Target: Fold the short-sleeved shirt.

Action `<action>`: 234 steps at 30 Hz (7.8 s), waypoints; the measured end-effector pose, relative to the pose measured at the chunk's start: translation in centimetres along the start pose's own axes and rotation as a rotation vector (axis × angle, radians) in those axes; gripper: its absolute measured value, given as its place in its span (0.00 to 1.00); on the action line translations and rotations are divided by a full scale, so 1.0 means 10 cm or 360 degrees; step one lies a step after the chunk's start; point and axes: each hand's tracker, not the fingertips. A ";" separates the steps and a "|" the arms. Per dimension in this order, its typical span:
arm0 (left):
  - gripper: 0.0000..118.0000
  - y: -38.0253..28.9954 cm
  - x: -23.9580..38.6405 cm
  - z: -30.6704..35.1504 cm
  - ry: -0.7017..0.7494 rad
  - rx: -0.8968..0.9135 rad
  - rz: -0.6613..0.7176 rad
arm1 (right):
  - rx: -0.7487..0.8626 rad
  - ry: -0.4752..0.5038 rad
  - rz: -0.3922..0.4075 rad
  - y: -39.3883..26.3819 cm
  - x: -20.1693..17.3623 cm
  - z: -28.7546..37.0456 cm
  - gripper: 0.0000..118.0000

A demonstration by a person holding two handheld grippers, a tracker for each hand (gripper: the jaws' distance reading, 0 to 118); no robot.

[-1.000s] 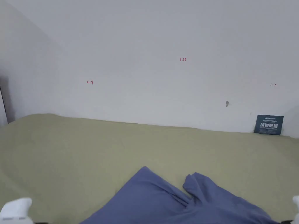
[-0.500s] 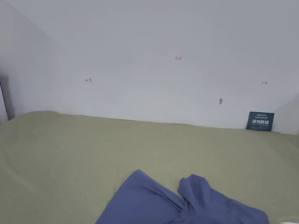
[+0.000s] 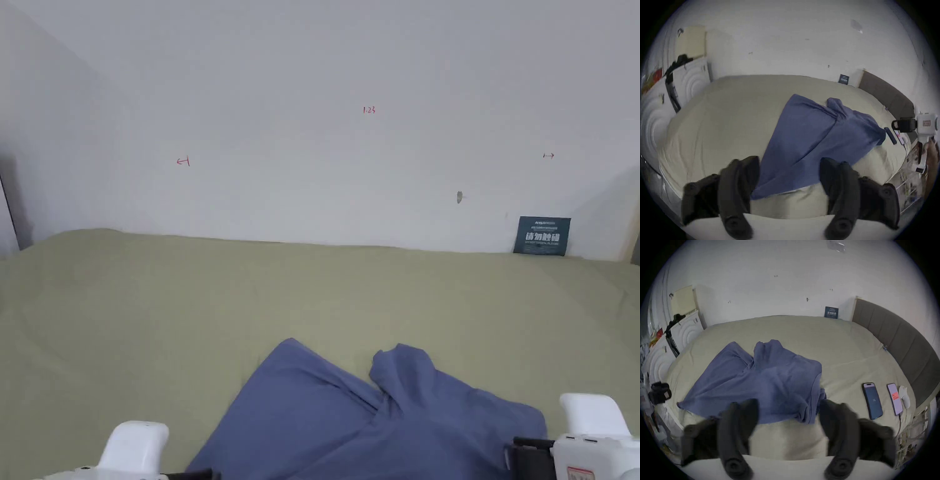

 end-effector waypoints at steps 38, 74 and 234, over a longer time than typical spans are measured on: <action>0.06 -0.20 -0.60 -0.64 -0.0054 -0.0605 0.0006 | -0.0125 0.0074 -0.0056 -0.43 -0.09 -0.17 0.00; 0.05 -0.26 -0.76 -0.79 -0.0122 -0.0609 0.0334 | -0.0619 0.0415 0.0747 1.97 -0.20 -3.16 0.00; 0.01 -0.76 -0.47 -0.09 0.0148 -0.0194 0.0263 | -0.0300 -0.0053 -0.0128 -1.20 0.74 -0.10 0.01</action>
